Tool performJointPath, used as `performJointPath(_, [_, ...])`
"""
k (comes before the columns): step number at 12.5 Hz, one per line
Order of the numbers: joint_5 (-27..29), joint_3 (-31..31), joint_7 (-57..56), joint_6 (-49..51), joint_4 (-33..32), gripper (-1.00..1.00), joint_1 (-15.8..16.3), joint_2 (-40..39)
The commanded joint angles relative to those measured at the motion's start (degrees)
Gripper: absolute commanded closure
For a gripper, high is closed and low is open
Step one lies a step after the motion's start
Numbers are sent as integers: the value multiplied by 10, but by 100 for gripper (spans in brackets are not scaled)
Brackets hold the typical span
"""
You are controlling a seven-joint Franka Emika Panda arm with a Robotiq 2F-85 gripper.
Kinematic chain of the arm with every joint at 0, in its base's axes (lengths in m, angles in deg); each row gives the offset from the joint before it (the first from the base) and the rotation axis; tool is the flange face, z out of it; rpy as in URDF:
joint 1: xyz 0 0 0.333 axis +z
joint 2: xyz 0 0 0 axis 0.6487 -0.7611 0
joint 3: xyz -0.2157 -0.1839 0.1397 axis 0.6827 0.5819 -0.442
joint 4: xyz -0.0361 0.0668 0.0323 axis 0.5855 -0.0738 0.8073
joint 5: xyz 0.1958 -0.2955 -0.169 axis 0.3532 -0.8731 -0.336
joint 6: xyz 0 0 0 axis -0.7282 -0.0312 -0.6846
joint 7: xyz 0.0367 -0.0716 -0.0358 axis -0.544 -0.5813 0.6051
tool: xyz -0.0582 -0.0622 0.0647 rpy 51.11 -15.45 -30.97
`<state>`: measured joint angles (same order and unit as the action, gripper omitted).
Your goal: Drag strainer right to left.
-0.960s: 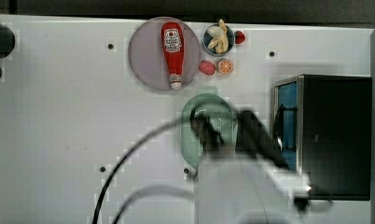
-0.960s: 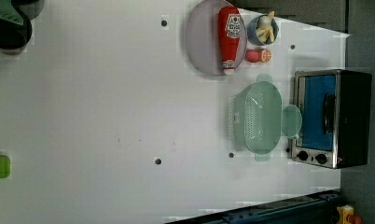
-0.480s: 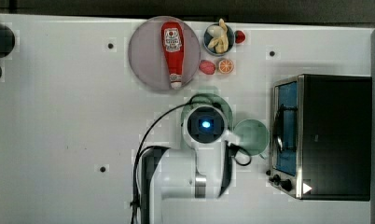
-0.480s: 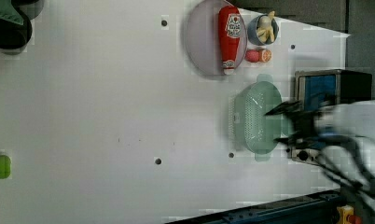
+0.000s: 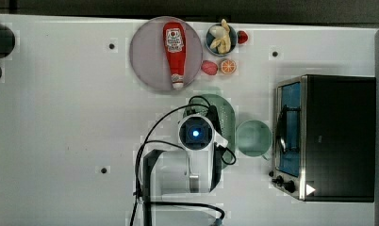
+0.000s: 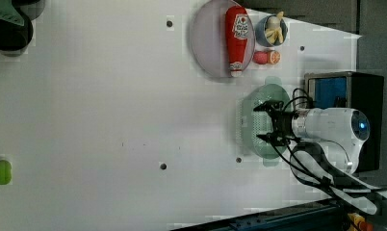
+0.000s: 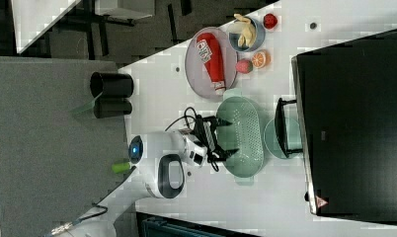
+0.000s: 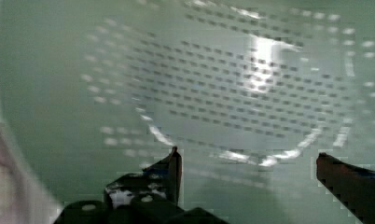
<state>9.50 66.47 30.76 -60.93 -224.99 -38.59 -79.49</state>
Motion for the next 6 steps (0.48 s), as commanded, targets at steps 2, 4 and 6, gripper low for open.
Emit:
performJointPath(2, [1,-22,73,-40,10,-100,-1,-45])
performJointPath(4, [2,-29,73,-39,11,-100,2,-54])
performJointPath(6, [2,-38,73,-39,13,-100,9,-56])
